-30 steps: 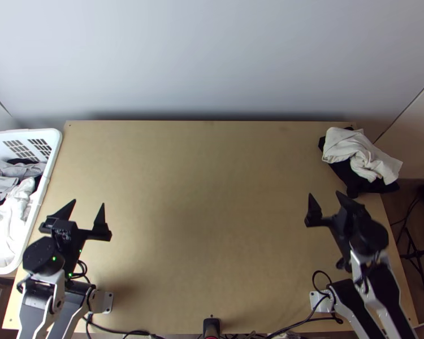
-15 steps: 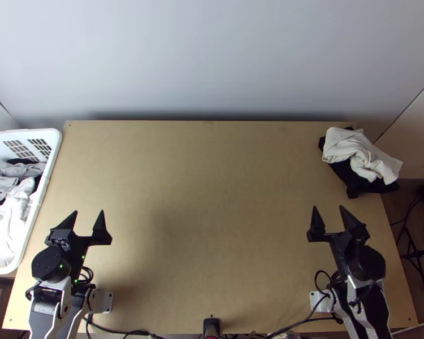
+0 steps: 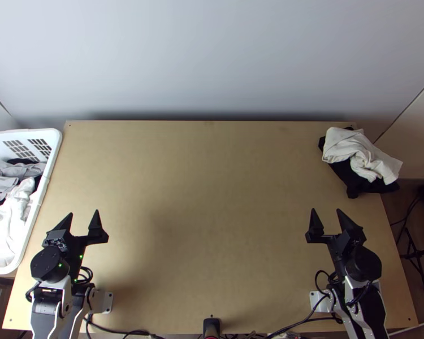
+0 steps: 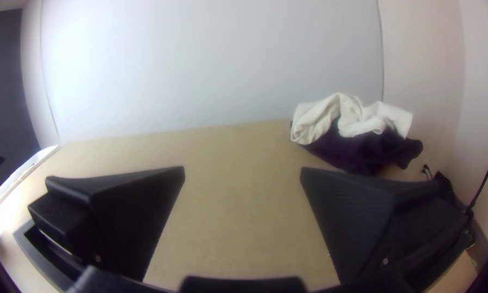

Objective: Fold the t-shirt

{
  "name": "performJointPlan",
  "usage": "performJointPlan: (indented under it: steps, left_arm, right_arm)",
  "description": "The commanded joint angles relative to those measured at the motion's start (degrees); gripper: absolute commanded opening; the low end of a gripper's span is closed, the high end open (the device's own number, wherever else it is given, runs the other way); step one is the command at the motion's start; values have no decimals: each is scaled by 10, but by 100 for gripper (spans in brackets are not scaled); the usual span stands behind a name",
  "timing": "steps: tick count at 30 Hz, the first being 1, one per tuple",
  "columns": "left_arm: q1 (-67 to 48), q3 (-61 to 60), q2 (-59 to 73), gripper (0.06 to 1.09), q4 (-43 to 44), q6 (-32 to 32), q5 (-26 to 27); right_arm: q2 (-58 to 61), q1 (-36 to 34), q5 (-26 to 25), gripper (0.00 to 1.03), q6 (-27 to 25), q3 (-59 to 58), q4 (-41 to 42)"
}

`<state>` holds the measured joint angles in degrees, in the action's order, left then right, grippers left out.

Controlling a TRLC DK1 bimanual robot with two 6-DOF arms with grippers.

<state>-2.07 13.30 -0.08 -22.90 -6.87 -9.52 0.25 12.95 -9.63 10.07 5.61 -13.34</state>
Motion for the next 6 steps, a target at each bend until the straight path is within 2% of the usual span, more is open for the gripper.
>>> performJointPlan:
  steps: [1, 6]
  left_arm:
    - [5, 0, -1, 104, 0, -1, 0]
    - [5, 0, -1, 104, 0, -1, 0]
  right_arm:
    - [-3, 0, 0, 99, 2, -2, -1]
    - [-3, 0, 0, 99, 2, -2, -1]
